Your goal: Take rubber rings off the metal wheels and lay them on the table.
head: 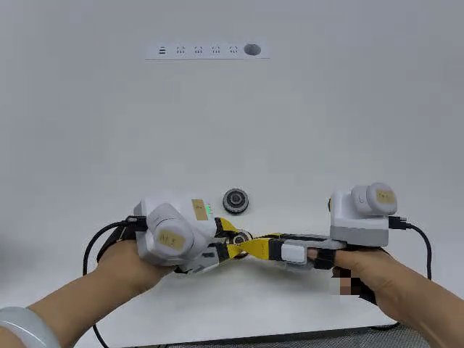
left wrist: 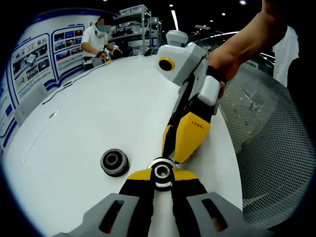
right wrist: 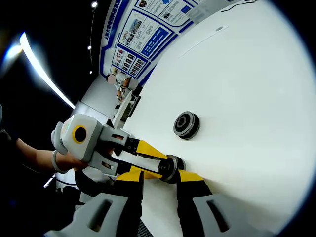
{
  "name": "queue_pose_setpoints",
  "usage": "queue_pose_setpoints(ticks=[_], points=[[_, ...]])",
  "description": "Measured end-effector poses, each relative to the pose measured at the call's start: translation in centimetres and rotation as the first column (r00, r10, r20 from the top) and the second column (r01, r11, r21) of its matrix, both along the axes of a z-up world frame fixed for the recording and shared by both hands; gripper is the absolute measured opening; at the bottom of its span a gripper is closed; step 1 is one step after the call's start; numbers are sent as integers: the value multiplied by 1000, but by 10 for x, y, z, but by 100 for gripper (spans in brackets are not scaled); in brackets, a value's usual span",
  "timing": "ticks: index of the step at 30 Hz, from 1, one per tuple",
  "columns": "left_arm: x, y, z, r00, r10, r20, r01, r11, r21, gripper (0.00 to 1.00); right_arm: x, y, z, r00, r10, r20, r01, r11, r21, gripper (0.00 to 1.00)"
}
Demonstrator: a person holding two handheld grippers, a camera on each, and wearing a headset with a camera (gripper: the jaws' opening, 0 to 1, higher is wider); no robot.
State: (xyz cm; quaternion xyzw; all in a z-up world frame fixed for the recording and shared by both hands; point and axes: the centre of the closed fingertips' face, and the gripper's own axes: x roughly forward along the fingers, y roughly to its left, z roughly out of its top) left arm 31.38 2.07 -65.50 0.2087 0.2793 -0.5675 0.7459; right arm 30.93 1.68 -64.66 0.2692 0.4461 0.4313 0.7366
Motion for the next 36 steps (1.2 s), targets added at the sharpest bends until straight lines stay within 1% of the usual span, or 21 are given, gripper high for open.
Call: queue_pose_setpoints(ticks=[5, 12, 18, 26, 31, 36], points=[[0, 0, 0, 1000, 0, 0, 0, 1000, 0, 12, 1, -1, -3, 1000, -3, 1, 3, 1000, -13, 24], [0, 0, 0, 1000, 0, 0, 0, 1000, 1, 12, 4, -4, -8, 1000, -13, 7, 13, 999, -40, 15], [-1, 0, 0, 1000, 1, 0, -1, 1000, 0, 12, 5, -6, -11, 1000, -13, 18, 14, 998, -56, 11], [-1, 0, 0, 1000, 1, 1, -1, 1000, -1, 12, 6, -7, -12, 1000, -12, 24, 14, 997, -70, 8], [-1, 0, 0, 1000, 1, 1, -1, 1000, -1, 12, 7, -9, -15, 999, -10, 39, 13, 996, -91, 4], [0, -1, 0, 1000, 1, 1, -1, 1000, -1, 12, 7, -9, -15, 999, -19, 38, 22, 995, -94, 4]])
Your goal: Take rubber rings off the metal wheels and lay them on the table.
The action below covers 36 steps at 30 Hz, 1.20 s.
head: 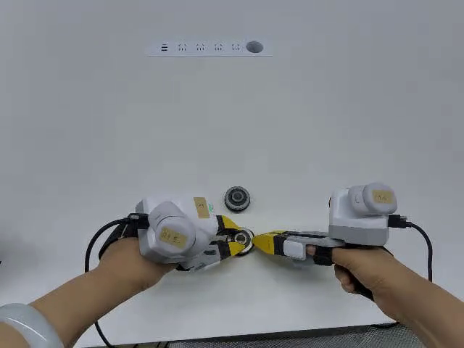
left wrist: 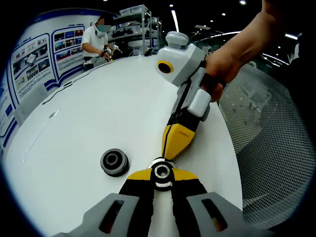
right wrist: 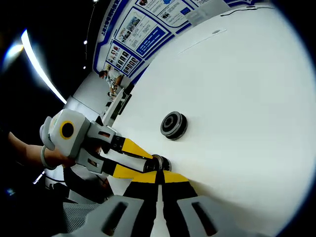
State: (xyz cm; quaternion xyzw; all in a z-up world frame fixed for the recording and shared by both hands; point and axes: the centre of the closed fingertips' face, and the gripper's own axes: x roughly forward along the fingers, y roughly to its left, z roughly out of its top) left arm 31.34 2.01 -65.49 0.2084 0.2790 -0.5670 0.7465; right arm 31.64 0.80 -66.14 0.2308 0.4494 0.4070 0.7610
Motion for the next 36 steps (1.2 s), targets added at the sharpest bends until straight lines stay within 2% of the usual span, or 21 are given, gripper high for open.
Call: queue_pose_setpoints(ticks=[17, 36], points=[[0, 0, 0, 1000, -2, 0, 2, 1000, 2, 12, 1, 0, 2, 1000, -9, 19, 9, 1000, -11, 2], [0, 0, 0, 1000, -7, 3, 7, 1000, 3, 12, 0, 5, 7, 1000, -23, 3, 23, 1000, 14, 1]])
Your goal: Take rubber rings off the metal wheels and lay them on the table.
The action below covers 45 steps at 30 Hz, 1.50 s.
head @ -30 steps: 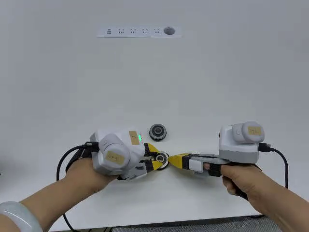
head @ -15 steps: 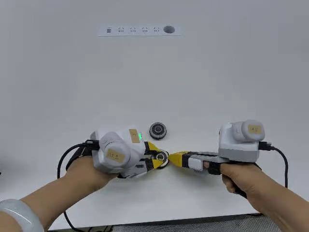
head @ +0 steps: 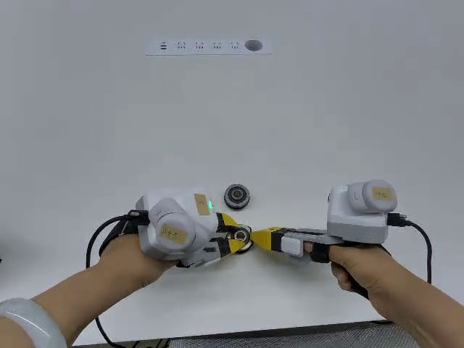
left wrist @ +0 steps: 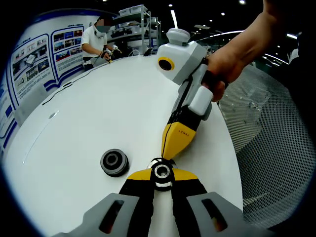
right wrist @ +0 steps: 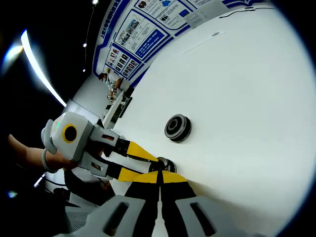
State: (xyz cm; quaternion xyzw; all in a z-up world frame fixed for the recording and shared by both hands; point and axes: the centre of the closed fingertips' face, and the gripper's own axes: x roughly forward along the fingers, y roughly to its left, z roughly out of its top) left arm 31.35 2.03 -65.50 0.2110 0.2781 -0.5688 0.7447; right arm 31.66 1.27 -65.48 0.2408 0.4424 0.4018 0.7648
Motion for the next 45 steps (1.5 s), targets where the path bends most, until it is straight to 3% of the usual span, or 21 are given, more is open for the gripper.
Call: queue_pose_setpoints(ticks=[20, 25, 27, 29, 33, 45], points=[[0, 0, 0, 1000, -5, 1, 5, 1000, 1, 12, -2, 5, 7, 1000, 13, -1, -13, 1000, 29, 1], [0, 0, 0, 1000, -5, 1, 5, 1000, 0, 12, -3, 10, 11, 1000, 22, 1, -22, 998, 53, 1], [0, 0, 0, 1000, -5, 2, 5, 1000, 1, 12, -3, 16, 21, 1000, 14, -5, -13, 994, 106, 1], [0, 0, 0, 1000, -4, 2, 4, 1000, 0, 12, -3, 15, 18, 999, 35, 20, -36, 997, 63, 1], [0, 0, 0, 1000, -4, 1, 4, 1000, 2, 12, -3, 12, 14, 1000, 22, 0, -22, 998, 63, 1], [1, 0, 0, 1000, 18, -12, -18, 1000, -20, 13, -1, 8, 9, 1000, 1, 1, -1, 999, 39, 2]])
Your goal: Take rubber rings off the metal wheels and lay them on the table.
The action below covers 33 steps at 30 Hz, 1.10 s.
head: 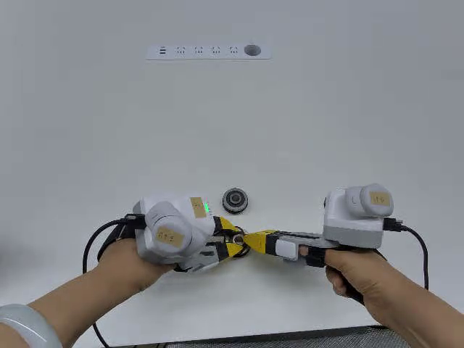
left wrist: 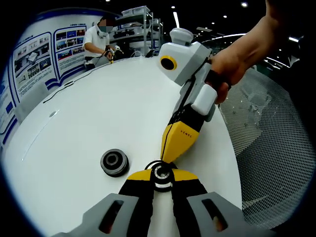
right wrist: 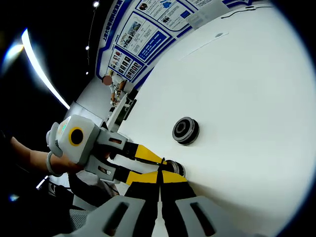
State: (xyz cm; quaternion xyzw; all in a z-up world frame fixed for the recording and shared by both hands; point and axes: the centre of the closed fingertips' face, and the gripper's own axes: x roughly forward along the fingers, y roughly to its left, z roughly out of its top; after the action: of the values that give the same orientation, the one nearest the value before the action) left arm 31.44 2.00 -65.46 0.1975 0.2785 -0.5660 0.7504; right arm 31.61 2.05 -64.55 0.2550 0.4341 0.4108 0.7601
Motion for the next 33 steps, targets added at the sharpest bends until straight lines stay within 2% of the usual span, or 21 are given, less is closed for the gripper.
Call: queue_pose_setpoints(ticks=[7, 11, 21, 23, 25, 33], points=[[-1, 2, 1, 1000, 0, 3, 0, 1000, 3, 14, 2, -4, -2, 1000, -8, -7, 8, 1000, -11, 2], [0, 5, 4, 1000, 12, 9, -12, 1000, -12, 18, 1, -4, -2, 1000, -9, -7, 9, 1000, -12, 2], [-3, 6, 6, 1000, 7, 24, -6, 1000, -11, 25, 1, -3, -2, 1000, -8, -8, 7, 1000, -7, 2], [-5, 5, 7, 1000, 7, 29, -6, 1000, -23, 30, 1, -3, -2, 1000, -7, -7, 7, 1000, -8, 2], [-9, 3, 12, 1000, -4, 26, 5, 999, -49, 30, 1, -4, -2, 1000, -9, -8, 9, 1000, -11, 2], [-5, 12, 8, 999, 17, 40, -15, 999, -30, 38, 0, -4, -1, 1000, -9, -9, 9, 1000, -6, 2]])
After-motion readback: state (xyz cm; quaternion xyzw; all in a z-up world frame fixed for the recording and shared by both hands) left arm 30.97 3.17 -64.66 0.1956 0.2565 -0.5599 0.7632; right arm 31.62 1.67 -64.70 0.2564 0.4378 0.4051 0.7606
